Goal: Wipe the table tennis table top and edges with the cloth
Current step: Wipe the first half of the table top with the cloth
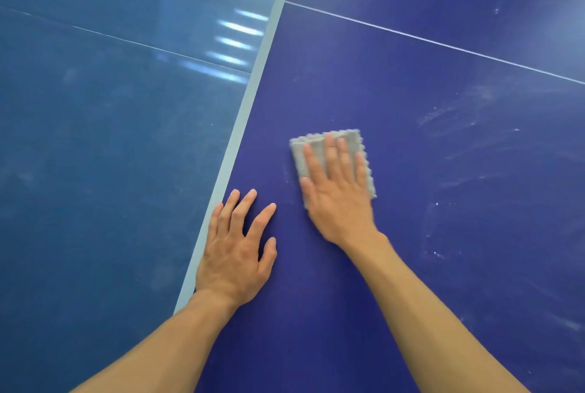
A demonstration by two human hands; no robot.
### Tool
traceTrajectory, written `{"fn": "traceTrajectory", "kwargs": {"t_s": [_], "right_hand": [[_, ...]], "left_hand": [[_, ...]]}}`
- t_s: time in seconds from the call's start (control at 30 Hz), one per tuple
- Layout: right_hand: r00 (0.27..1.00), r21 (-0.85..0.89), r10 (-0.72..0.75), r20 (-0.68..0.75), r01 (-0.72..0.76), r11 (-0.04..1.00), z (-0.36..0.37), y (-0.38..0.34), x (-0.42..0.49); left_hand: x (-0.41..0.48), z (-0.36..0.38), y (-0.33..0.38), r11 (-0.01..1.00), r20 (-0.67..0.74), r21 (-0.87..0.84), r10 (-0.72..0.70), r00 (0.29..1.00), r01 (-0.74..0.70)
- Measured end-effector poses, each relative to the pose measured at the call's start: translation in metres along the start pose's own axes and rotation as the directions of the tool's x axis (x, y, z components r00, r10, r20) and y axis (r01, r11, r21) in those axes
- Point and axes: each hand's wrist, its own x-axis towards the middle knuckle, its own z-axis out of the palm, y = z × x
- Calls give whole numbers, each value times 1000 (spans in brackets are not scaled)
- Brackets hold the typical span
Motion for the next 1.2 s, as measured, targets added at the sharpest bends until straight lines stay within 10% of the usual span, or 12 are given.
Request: {"fn": "traceTrajectory", "kwargs": {"t_s": [0.23, 0.37, 0.47, 0.6, 0.77, 0.9, 1.0, 1.2], "right_hand": [[779, 216, 627, -4, -612, 761, -42, 49, 104], [974, 148, 228, -11, -224, 963, -30, -50, 147], [990, 26, -132, 46, 131, 991, -15, -85, 137], [964, 36, 259, -59, -258, 966, -29, -1, 134], [696, 183, 718, -4, -705, 685, -63, 45, 187], [960, 81, 261, -100, -254, 964, -46, -61, 222], [987, 1, -151, 48, 151, 989, -25, -114, 200], [966, 4, 251, -63, -251, 968, -48, 11, 202]], "left_hand": [[-1, 3, -2, 1000, 9, 2, 4, 1000, -4], [-1, 4, -2, 1000, -1, -3, 2, 1000, -2], [-1, 4, -2, 1000, -8, -4, 2, 1000, -2], [-1, 3, -2, 1000, 4, -4, 6, 1000, -6], [0, 2, -4, 1000, 31, 9, 15, 999, -15], [-1, 2, -4, 999, 40, 25, 22, 999, -23], [0, 3, -6, 999, 44, 32, 16, 999, -18], [2, 2, -5, 999, 30, 10, 34, 999, -34]]}}
